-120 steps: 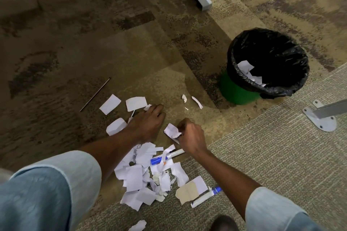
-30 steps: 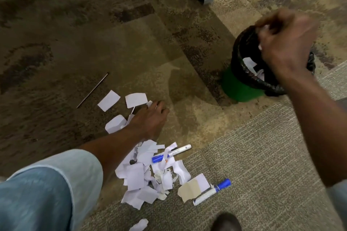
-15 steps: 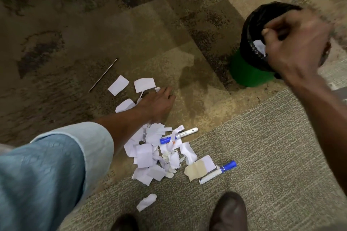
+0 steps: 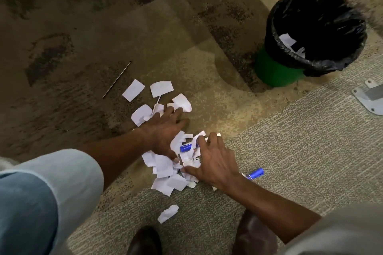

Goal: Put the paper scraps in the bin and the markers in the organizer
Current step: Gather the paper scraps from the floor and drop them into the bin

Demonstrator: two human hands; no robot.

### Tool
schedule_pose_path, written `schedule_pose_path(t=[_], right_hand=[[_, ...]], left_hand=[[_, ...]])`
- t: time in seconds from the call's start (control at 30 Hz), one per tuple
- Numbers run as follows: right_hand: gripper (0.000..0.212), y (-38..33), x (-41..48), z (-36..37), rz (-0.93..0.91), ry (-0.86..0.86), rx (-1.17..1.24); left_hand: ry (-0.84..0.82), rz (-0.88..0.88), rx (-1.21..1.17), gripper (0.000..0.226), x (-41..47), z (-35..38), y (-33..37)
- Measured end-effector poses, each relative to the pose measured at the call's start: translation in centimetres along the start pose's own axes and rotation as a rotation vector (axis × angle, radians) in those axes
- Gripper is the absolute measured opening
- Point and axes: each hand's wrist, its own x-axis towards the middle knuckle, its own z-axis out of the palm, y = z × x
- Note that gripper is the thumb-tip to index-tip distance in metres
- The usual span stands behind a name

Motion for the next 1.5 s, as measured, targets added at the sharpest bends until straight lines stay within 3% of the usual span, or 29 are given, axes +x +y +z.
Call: schedule_pose_path(t=[0.13,0.3,0.57,0.7,0.93,1.1,1.5], right_hand=[[0.109,-0.5,-0.4,2.0,0.010,-0.021,0.013],[0.079,-1.0,-1.1,3.3,-0.059,0.056,0.031],[0.043,-1.2,-1.4,3.8,-0.152,0.062,0.163],[0.034,-0.3,-1.2,4.1,-0.131,0.079,0.310],[0.023,2.1,-0.2,1.5,-0.035,0.142,0.465],[0.025,4.3,-0.2,-2.5,0.022,0.216,0.472],[0.025,10.9,0.3,-17.5,0.209,0.551,0.644]], left_hand=[[0.024,0.040,0.080,0.133,-0.4,1.8,0.9],[0.109,0.051,0.122,0.117,-0.3,3.5,1.6],[0.157,0.060,-0.087,0.052,-0.4,2.8,2.0],[0.188,0.053,-0.138,0.035,-0.2,2.2,2.0],[0.253,-0.076,-0.462,0.026,1.0,-1.3,0.7],[0.373,-0.053,-0.575,0.022,2.4,-4.6,0.4],[0.809,-0.028,-0.949,0.019,6.3,-17.5,5.0]])
